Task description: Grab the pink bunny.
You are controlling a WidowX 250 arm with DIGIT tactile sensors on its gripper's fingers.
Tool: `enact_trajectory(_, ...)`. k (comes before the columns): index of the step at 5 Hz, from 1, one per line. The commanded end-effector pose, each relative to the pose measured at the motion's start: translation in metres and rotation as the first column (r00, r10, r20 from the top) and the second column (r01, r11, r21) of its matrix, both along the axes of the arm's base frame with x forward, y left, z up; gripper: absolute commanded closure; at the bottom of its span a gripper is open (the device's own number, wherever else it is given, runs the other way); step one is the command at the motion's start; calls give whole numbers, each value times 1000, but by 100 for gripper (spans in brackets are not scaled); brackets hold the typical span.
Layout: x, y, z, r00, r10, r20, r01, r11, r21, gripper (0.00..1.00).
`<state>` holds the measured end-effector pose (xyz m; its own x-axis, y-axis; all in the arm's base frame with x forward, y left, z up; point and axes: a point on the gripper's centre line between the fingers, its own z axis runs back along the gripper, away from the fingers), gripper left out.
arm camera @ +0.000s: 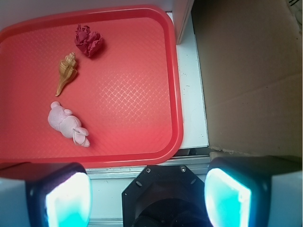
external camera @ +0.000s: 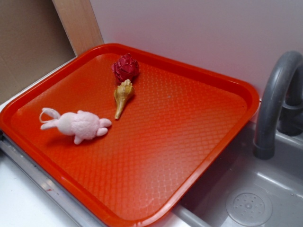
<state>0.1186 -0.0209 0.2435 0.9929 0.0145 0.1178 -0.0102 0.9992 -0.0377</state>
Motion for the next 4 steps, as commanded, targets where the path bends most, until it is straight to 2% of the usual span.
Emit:
enact_trajectory(1,0,0,0,1000,0,0,0,1000,0,0)
enact_trajectory(2,24,-37,-10,969,-247,25,246,969,35,0)
enact_trajectory(3,39,-78,-18,878,-479,12,479,877,36,0)
enact_trajectory(4,42,-109,-30,732,-682,8,681,731,44,0)
